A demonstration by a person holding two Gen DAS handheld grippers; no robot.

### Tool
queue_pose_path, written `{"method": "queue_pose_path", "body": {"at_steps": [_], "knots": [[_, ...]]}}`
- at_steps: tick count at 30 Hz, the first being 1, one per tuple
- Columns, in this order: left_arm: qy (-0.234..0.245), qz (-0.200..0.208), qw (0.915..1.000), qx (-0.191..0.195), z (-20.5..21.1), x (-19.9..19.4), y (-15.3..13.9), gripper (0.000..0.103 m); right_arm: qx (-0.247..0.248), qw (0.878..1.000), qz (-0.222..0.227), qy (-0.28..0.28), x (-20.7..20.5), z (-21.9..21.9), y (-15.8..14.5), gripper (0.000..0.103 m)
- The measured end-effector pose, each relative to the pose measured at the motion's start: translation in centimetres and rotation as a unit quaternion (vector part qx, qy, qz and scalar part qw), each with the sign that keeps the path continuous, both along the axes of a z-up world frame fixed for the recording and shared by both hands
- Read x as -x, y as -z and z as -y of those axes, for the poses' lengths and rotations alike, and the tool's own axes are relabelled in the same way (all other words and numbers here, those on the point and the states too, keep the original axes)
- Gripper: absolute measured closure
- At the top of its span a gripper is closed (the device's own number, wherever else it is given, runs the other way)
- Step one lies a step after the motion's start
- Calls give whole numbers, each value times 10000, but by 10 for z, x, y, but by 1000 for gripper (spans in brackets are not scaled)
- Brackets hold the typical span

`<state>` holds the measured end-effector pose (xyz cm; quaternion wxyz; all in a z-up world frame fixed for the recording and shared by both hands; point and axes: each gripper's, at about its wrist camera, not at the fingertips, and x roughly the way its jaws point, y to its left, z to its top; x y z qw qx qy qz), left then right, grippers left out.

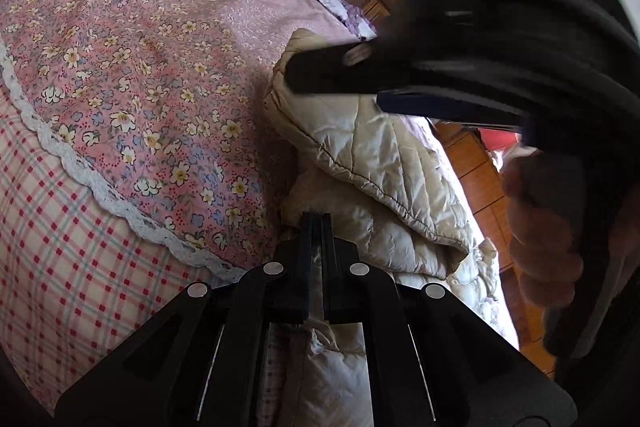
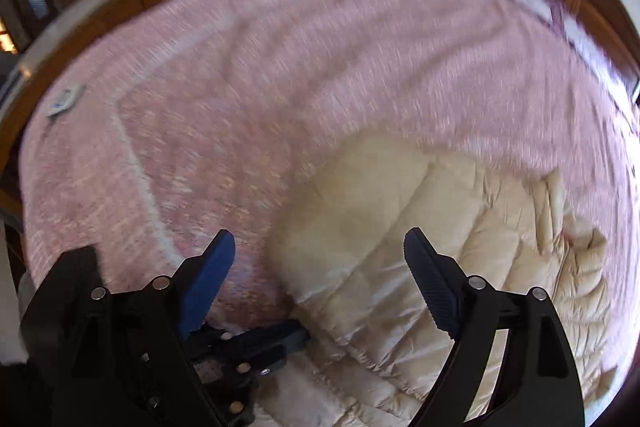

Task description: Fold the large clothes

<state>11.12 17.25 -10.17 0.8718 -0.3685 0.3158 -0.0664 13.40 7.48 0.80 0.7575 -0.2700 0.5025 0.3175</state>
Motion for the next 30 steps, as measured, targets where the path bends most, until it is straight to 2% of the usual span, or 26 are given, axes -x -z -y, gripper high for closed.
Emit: {"method": "queue_pose_path", "body": {"at_steps": [2, 5, 6, 7, 8, 9, 10, 17, 21, 26, 30], "knots": [[23, -19, 10000, -56, 4, -3, 1, 100, 300, 9990, -76, 308, -6, -1, 10, 19], [27, -44, 10000, -68, 11, -6, 4, 99, 275, 9994, 18, 192, 3, 1, 12, 25], [29, -46, 10000, -65, 10, -6, 5, 99, 271, 9995, 175, 39, 11, 1, 11, 39], [37, -51, 10000, -77, 12, -7, 6, 99, 289, 9992, 265, -53, 15, 1, 11, 63], [52, -53, 9999, -92, 14, -8, 7, 99, 227, 9994, 253, -87, 18, 2, 10, 74], [59, -53, 9999, -105, 14, -4, 9, 99, 148, 9997, 187, -91, 22, 4, 8, 95], [63, -57, 9999, -122, 16, -6, 9, 99, 45, 9999, 151, -53, 24, 9, 6, 100], [78, -36, 9999, -72, 11, -11, 13, 99, -335, 9985, 424, 120, 18, 40, -14, 102], [89, -29, 9999, -40, 9, -6, 11, 99, -680, 9947, 595, 498, 6, 75, -30, 102], [106, -9, 9999, -91, 7, -6, 8, 100, -1550, 9797, 805, 981, -2, 142, -63, 102], [115, -5, 9999, -109, 9, -8, 6, 99, -1975, 9665, 1107, 1208, -4, 198, -88, 102]]}}
